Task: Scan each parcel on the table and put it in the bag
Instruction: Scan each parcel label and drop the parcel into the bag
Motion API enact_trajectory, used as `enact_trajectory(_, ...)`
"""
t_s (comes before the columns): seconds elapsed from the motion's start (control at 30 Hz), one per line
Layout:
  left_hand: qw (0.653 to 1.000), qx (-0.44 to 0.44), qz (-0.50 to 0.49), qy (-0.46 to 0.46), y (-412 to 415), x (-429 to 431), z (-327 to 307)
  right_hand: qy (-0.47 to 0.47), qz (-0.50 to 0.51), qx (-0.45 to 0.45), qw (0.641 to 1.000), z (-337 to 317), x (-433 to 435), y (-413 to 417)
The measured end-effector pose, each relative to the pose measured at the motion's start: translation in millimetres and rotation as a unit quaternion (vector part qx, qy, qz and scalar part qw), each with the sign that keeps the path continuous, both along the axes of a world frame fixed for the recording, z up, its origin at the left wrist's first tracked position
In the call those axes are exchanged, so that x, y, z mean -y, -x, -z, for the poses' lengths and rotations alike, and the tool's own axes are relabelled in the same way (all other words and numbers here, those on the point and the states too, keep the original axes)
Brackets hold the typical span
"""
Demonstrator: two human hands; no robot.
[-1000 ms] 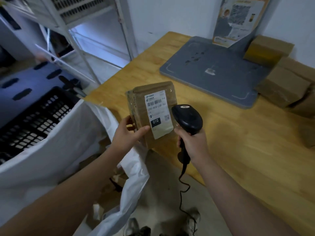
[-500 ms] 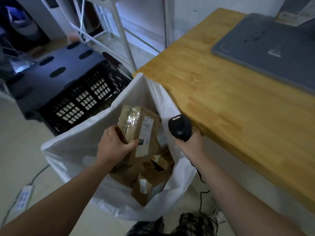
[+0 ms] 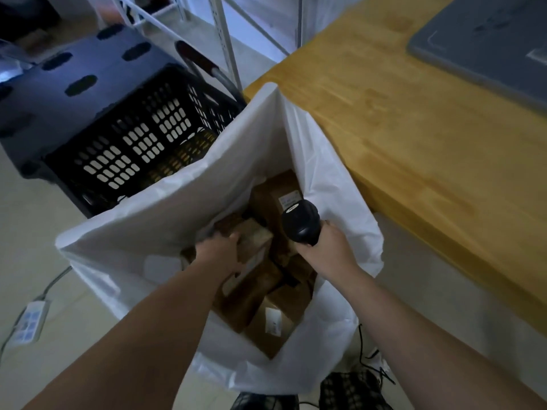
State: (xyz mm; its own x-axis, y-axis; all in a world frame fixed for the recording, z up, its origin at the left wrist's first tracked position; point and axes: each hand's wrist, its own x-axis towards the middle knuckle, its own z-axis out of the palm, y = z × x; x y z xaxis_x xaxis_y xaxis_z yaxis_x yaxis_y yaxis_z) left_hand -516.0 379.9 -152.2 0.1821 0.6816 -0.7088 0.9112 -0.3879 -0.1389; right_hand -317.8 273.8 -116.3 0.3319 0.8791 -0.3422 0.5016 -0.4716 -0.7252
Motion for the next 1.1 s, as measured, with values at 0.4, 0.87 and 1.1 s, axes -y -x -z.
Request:
enact_trajectory(0.4, 0.988, -0.117, 0.062, 0.079, 9.7, -24.9, 23.0, 0.045, -0.043, 0.035, 0.997, 27.7, -20.2, 20.3)
enact_trajectory(0.87, 0.940, 0.286, 0.126, -0.138, -114.1, -7.5, -81.0, 0.010, 0.151, 0.044, 0.987, -48.2, 12.6, -67.2)
enact_trajectory(1.1, 0.892, 0.378, 0.193, -0.159, -241.7, 20.5, -154.6, -0.043, 0.263, 0.071, 0.961, -114.9, 64.5, -176.0)
